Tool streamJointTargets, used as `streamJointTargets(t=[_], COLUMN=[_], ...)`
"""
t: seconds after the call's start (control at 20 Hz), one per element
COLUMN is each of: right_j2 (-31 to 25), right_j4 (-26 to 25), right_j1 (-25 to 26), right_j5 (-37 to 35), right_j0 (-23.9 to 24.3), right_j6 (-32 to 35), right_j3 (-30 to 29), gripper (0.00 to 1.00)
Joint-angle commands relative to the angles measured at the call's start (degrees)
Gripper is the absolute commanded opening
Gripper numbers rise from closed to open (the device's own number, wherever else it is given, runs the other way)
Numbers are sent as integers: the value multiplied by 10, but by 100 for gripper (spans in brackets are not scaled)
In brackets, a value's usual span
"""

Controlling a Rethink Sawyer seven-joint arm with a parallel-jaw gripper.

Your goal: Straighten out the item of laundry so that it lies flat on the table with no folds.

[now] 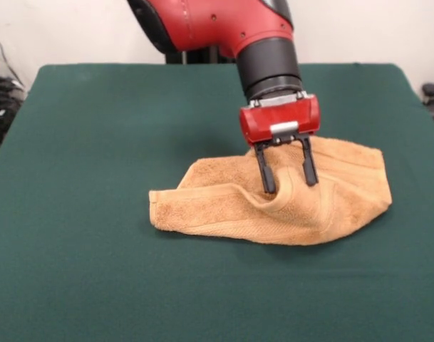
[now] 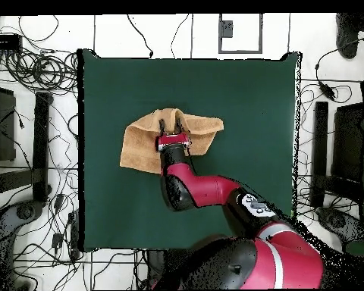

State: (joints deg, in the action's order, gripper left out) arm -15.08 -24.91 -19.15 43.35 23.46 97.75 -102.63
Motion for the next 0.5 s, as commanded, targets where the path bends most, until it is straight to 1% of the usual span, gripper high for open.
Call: streamJointTargets(t=[0.05, 0.5], right_j2=[-8, -10], right_j4=[32, 35], right_j1=[41, 47], right_j5=[15, 27], right_j0=[-23, -21], right_j6=[104, 107], right_j3=[43, 41], gripper=[100, 100])
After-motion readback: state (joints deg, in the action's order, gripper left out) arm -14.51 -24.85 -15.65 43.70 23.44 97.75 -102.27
